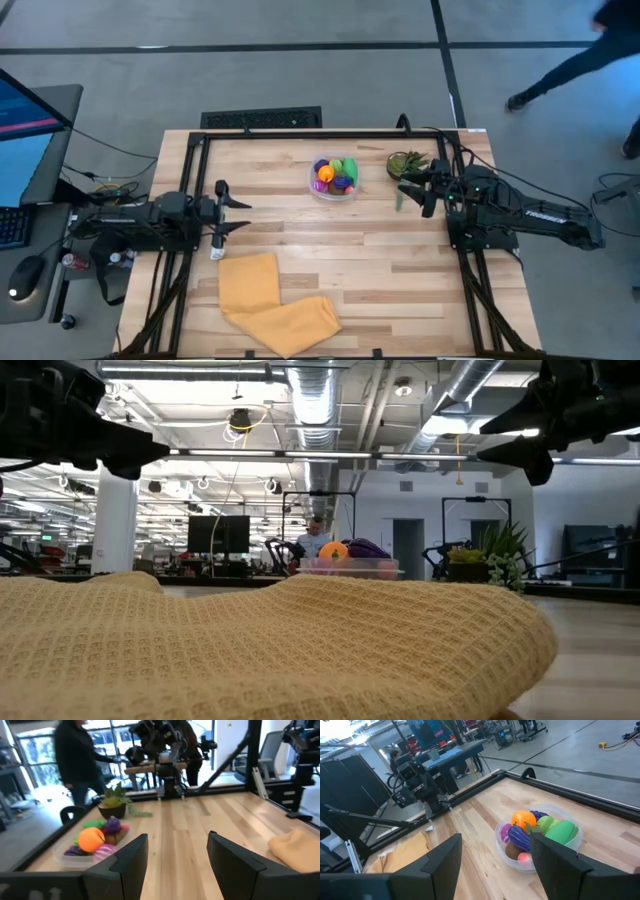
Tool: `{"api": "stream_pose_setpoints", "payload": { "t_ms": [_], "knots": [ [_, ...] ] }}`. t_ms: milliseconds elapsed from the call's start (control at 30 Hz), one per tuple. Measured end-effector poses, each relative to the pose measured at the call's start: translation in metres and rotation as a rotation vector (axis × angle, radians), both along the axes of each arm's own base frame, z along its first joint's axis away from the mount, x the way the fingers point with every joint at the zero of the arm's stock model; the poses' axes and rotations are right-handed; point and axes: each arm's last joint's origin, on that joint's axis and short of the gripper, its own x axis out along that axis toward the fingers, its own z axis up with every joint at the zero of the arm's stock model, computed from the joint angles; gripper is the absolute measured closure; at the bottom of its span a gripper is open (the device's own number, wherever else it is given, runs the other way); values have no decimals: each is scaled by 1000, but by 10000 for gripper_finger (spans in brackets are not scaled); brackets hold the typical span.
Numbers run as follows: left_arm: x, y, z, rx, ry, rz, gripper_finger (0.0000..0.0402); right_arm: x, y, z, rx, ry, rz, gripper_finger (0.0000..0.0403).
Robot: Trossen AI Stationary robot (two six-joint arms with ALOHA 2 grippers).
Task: Pick and placing Produce into tupperware
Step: Return to Home Position
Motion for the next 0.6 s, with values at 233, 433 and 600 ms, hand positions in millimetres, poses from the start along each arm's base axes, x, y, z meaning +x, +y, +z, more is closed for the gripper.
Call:
{"api": "stream_pose_setpoints", "payload": {
  "t_ms": [233,433,600],
  "knots": [
    [-3,0,3,32,-41,11,207,0,0,-2,6,20,0,147],
    [-3,0,5,35,-60,12,207,-1,0,-3,11,33,0,147],
    [-3,0,8,54,-86,13,207,-1,0,-3,10,32,0,147]
  ]
}}
